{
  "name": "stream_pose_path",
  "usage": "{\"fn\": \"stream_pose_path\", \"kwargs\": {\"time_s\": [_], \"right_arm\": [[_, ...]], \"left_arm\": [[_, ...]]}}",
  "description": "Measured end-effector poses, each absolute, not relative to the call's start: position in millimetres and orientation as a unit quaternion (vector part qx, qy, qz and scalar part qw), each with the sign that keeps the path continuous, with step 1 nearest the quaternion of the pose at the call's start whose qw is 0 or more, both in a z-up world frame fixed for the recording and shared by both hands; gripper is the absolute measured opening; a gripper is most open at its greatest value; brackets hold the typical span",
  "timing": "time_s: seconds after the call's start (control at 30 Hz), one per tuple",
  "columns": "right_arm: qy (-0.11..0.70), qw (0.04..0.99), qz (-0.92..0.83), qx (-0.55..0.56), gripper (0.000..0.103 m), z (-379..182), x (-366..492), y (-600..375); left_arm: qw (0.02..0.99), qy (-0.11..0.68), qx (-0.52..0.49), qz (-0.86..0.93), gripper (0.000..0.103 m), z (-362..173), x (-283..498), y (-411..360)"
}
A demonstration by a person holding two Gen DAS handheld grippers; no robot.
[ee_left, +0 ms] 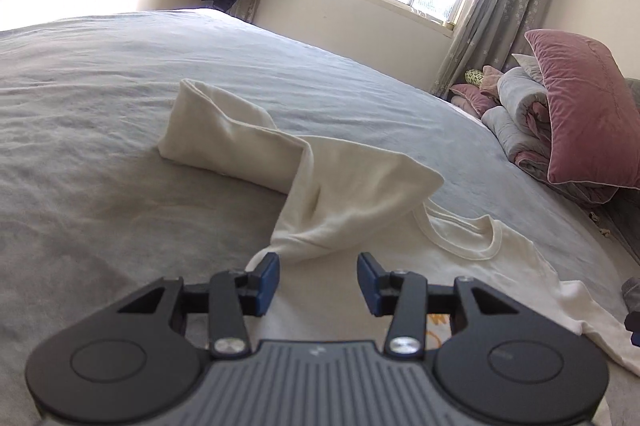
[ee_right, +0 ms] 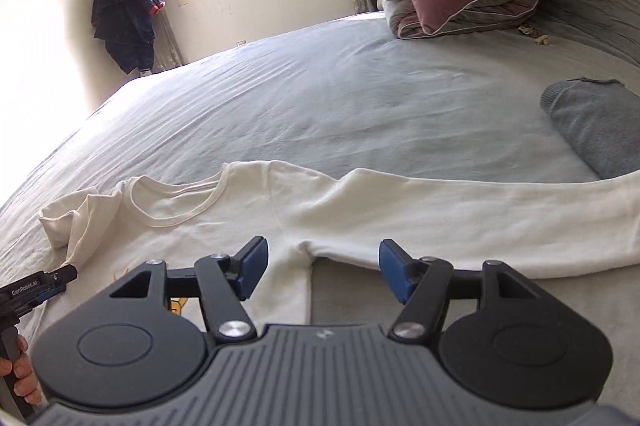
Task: Fold clothes
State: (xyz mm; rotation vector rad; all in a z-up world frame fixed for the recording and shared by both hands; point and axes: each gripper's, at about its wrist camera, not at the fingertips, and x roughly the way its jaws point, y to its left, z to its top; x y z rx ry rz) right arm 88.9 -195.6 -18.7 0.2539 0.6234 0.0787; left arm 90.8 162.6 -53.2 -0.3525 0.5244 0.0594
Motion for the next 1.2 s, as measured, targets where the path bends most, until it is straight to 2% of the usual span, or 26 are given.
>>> {"fn": "stream_pose_path", "kwargs": {"time_s": [0.07,0.3,0.57,0.63,0.7,0.77,0.83,0.93,0.97,1.0,1.03,1.07,1.2], "right_arm": [[0.307,0.942,0.054,0.124,0.067,-19,98,-172],[0.299,0.938,0.090,0.150,0.068,-23,142,-94],[0.327,0.918,0.094,0.206,0.068,-42,200,-40],[0.322,0.923,0.101,0.183,0.068,-48,203,-32],[0.318,0.928,0.107,0.161,0.068,-55,206,-23],[0.313,0.933,0.114,0.138,0.070,-61,209,-14],[0.308,0.936,0.121,0.116,0.076,-68,211,-6],[0.307,0.939,0.124,0.093,0.079,-68,208,1],[0.307,0.939,0.126,0.094,0.079,-68,208,1],[0.308,0.938,0.128,0.096,0.080,-68,208,0],[0.308,0.937,0.130,0.097,0.080,-67,208,0],[0.308,0.937,0.132,0.098,0.080,-67,208,0],[0.310,0.935,0.141,0.103,0.080,-66,209,0]], "left_arm": [[0.950,0.254,-0.177,0.038,0.058,-49,91,177],[0.933,0.267,-0.237,0.050,0.059,-46,123,224],[0.913,0.292,-0.270,0.093,0.059,-25,166,260],[0.904,0.304,-0.281,0.109,0.063,-18,172,273],[0.911,0.306,-0.253,0.113,0.073,-9,182,279],[0.917,0.325,-0.202,0.115,0.077,-3,204,281],[0.912,0.363,-0.161,0.106,0.077,-7,235,283],[0.894,0.409,-0.160,0.091,0.071,-22,271,288],[0.888,0.415,-0.176,0.088,0.058,-27,278,291],[0.885,0.415,-0.194,0.087,0.027,-30,281,294],[0.884,0.405,-0.216,0.089,0.012,-32,280,297],[0.882,0.396,-0.239,0.090,0.004,-33,279,300],[0.914,0.289,-0.259,0.114,0.004,-17,245,304]]}}
